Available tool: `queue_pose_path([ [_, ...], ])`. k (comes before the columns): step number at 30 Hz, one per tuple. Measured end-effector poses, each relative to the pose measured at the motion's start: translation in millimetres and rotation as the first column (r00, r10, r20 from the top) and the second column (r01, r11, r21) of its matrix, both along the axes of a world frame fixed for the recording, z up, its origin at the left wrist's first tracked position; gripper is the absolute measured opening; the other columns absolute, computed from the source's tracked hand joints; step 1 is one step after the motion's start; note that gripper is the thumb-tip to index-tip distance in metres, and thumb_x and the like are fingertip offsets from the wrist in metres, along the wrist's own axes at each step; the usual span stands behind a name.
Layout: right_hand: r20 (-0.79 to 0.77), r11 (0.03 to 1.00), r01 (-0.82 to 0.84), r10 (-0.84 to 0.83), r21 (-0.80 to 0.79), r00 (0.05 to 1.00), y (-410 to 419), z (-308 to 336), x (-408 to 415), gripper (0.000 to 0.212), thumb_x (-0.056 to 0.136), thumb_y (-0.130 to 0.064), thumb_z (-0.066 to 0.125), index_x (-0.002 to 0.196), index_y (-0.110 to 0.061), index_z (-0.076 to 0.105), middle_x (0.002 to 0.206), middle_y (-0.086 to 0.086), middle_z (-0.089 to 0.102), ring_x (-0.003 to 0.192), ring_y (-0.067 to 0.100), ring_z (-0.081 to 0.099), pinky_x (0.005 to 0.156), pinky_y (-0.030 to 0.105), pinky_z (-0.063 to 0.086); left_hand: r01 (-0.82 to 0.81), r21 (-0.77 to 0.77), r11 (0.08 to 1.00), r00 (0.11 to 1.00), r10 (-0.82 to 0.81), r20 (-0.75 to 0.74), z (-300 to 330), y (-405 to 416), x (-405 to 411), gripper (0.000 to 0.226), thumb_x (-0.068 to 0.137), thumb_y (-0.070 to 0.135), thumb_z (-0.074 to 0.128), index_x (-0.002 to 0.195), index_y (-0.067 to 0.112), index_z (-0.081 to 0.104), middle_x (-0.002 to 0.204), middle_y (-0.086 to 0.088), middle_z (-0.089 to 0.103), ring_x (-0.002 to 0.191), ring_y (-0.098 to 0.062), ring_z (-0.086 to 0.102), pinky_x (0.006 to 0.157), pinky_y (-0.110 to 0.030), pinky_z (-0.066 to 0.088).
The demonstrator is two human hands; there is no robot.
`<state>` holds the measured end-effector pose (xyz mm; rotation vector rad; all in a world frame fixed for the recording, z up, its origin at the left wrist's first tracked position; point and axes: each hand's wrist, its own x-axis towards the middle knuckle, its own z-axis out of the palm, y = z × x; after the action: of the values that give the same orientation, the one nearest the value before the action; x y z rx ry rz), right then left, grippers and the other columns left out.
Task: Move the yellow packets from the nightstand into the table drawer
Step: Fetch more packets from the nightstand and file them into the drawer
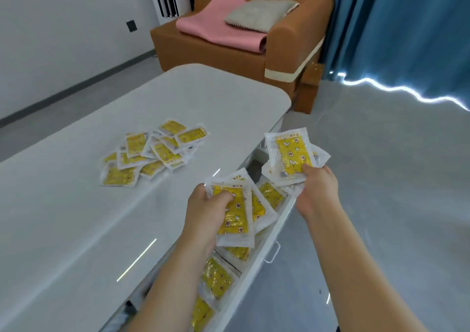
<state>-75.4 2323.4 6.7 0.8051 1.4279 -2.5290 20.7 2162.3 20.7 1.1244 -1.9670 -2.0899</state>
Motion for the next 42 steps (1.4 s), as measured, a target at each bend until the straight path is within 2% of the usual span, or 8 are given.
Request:
queue_pose_path([
  [4,-0.070,1.000,0.002,-0.002,-0.007,0.998,7,-103,-5,0.021,0.094,0.000,0.050,0.094,-0.017,0.062,0.101,0.007,0.068,0.103,0.034,0.066,0.096,0.059,0.049,0.039,-0.113,0.993,0.999,-0.038,0.009,-106,5,-14,0.023,0.072,0.021,0.066,0.090,0.010,0.058,0.083,-0.015,0.069,0.077,-0.035,0.071,0.074,-0.059,0.056],
  [11,-0.150,0.995,-0.016,0.001,-0.095,0.989,27,-158,-16,0.022,0.096,-0.001,0.052,0.107,-0.017,0.063,0.111,0.008,0.069,0.092,0.025,0.069,0.085,0.043,0.056,0.016,-0.163,0.986,0.999,-0.023,-0.040,-179,0,-36,0.019,0.089,0.004,0.058,0.102,0.018,0.057,0.091,-0.008,0.069,0.070,-0.021,0.068,0.053,-0.030,0.056],
  [21,-0.130,0.988,-0.095,0.079,-0.123,0.988,27,-154,-33,0.022,0.094,-0.003,0.056,0.111,-0.015,0.064,0.103,0.007,0.071,0.094,0.027,0.069,0.089,0.053,0.055,-0.072,0.002,0.997,0.982,0.071,0.176,-219,9,-74,0.036,0.088,0.004,0.061,0.121,0.013,0.050,0.103,-0.016,0.064,0.093,-0.036,0.065,0.088,-0.050,0.054],
  [25,-0.060,0.989,-0.120,0.115,-0.090,0.991,26,-152,-34,0.020,0.095,-0.008,0.058,0.112,-0.017,0.062,0.098,0.003,0.069,0.081,0.019,0.067,0.078,0.038,0.058,-0.040,-0.079,0.996,0.964,0.059,0.258,-235,21,-84,0.040,0.094,0.013,0.061,0.130,0.013,0.045,0.083,-0.009,0.052,0.067,-0.022,0.051,0.058,-0.029,0.043],
  [28,-0.055,0.981,-0.181,0.177,-0.076,0.983,24,-154,-36,0.022,0.095,-0.011,0.058,0.116,-0.019,0.062,0.094,-0.001,0.067,0.077,0.015,0.065,0.062,0.028,0.056,-0.052,-0.095,0.994,0.958,0.076,0.276,-249,25,-89,0.047,0.093,0.017,0.062,0.137,0.011,0.045,0.100,-0.011,0.061,0.075,-0.023,0.058,0.054,-0.027,0.042],
  [32,-0.107,0.970,-0.240,0.234,-0.045,0.966,18,-156,-36,0.030,0.096,-0.012,0.055,0.126,-0.010,0.057,0.117,0.011,0.066,0.086,0.021,0.065,0.084,0.037,0.055,-0.045,-0.110,0.993,0.966,0.071,0.249,-266,22,-95,0.033,0.088,0.010,0.066,0.119,0.007,0.056,0.099,-0.013,0.065,0.082,-0.026,0.064,0.055,-0.032,0.050],
  [36,-0.078,0.968,-0.237,0.231,-0.080,0.970,14,-156,-37,0.029,0.097,-0.009,0.054,0.126,-0.016,0.057,0.111,0.006,0.067,0.091,0.020,0.067,0.072,0.031,0.058,0.034,-0.236,0.971,0.971,0.025,0.239,-274,18,-96,0.028,0.078,0.012,0.069,0.106,0.008,0.065,0.095,-0.012,0.072,0.086,-0.030,0.070,0.081,-0.047,0.059],
  [42,-0.059,0.961,-0.259,0.255,-0.096,0.965,8,-154,-36,0.032,0.097,-0.008,0.055,0.128,-0.018,0.057,0.098,0.000,0.066,0.080,0.015,0.065,0.067,0.032,0.057,0.312,-0.603,0.734,0.932,-0.115,0.343,-270,18,-87,0.016,0.080,0.014,0.062,0.090,0.016,0.050,0.085,-0.004,0.063,0.070,-0.016,0.061,0.049,-0.026,0.039],
])
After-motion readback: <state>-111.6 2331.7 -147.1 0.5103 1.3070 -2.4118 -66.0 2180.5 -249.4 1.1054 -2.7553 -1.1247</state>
